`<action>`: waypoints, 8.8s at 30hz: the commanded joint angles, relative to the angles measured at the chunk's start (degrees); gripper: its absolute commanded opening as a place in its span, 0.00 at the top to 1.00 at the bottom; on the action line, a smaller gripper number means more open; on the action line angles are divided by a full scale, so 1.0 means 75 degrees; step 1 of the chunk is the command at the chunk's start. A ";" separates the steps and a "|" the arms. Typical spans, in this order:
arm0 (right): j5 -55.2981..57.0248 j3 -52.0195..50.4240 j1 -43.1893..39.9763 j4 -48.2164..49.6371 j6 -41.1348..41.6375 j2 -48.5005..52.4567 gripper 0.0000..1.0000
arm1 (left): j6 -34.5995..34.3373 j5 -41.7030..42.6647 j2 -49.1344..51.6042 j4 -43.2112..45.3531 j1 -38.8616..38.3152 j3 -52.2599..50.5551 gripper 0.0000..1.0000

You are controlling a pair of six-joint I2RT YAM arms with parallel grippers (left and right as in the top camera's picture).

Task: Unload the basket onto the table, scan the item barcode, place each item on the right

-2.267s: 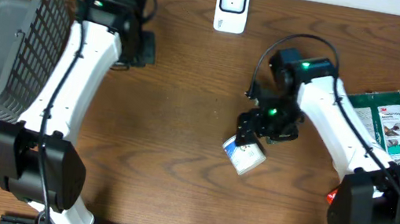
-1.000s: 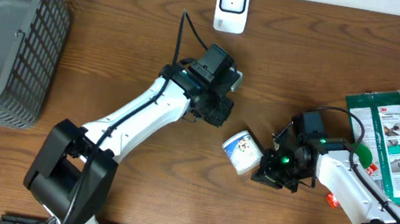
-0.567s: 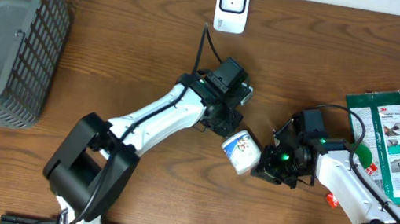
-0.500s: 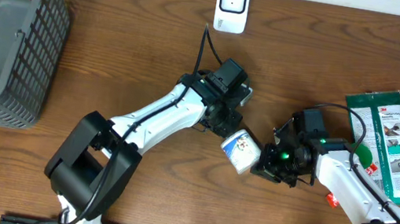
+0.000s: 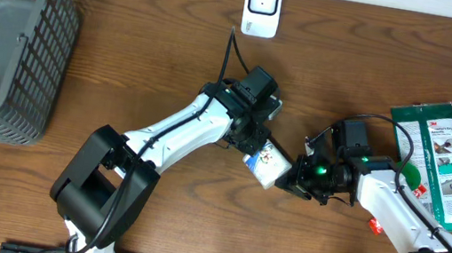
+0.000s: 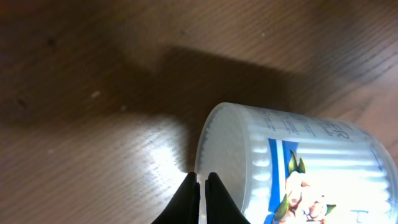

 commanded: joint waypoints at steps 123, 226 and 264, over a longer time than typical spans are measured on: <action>0.0892 0.0562 0.0801 0.1626 0.1201 -0.0128 0.99 | 0.0350 0.0758 0.0119 0.0140 0.0962 0.0064 0.92; 0.4736 0.9212 0.1920 -0.5251 -0.1620 0.3034 0.01 | -0.1396 -0.0938 -0.1970 -0.0565 0.3442 0.0117 0.83; 0.4727 1.0532 0.2221 -0.5727 -0.2040 0.6441 0.07 | -0.1352 -0.1798 -0.1970 -0.1291 0.3442 0.0117 0.41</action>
